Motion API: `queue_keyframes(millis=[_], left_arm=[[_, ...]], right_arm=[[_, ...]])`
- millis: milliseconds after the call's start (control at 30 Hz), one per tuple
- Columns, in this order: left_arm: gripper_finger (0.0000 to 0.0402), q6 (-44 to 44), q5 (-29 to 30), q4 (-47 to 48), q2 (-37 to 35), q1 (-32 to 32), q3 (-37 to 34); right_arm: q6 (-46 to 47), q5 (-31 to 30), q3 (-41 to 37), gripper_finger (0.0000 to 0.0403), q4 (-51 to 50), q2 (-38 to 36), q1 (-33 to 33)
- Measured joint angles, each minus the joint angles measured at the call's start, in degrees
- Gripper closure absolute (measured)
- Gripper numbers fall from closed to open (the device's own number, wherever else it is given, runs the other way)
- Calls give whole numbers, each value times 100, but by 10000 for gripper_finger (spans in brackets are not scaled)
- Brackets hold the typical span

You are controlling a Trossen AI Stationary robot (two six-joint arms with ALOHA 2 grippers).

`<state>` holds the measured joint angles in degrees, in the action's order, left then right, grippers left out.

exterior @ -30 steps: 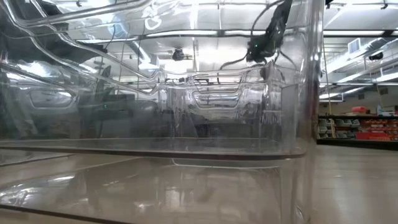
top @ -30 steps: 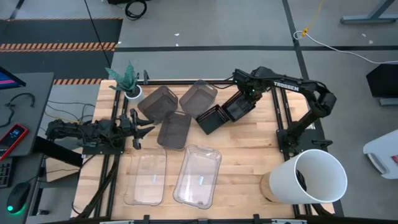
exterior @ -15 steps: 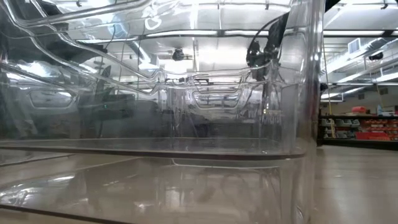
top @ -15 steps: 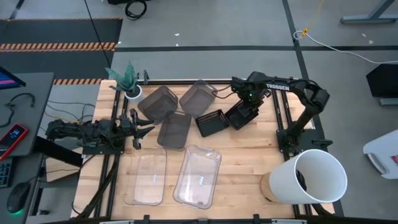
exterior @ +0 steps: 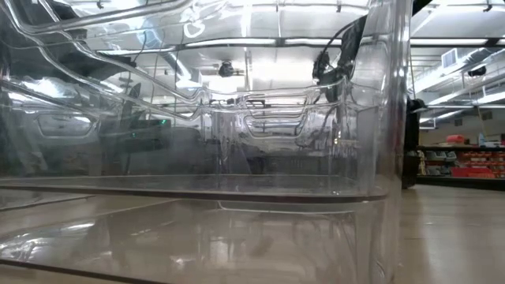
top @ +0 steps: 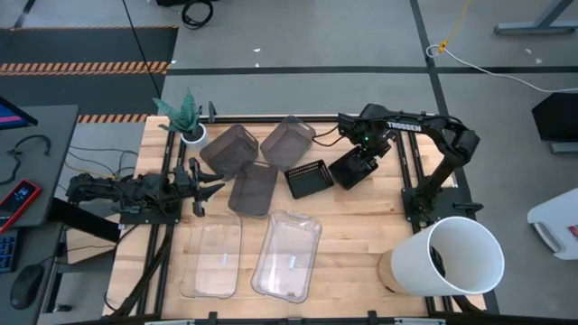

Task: Stack baskets by color
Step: Stack the black bin on top of the black bins

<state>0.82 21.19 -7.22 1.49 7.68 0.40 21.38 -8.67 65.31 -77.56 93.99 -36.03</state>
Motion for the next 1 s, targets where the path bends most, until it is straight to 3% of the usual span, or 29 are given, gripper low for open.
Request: queue_keyframes(millis=[300, 600, 800, 1000], left_arm=[[285, 0, 0, -2, 0, -1, -1], [285, 0, 0, 1, -1, -1, 0], [285, 0, 0, 1, 0, -2, -2], [285, 0, 0, 1, -1, 0, -2]], right_arm=[[2, -179, 197, 229, 206, -767, 201], [521, -91, 208, 230, 1935, -1698, 860], [190, -22, 213, 231, 3327, -1618, 1559], [205, 107, 213, 231, 4083, -1091, 2006]])
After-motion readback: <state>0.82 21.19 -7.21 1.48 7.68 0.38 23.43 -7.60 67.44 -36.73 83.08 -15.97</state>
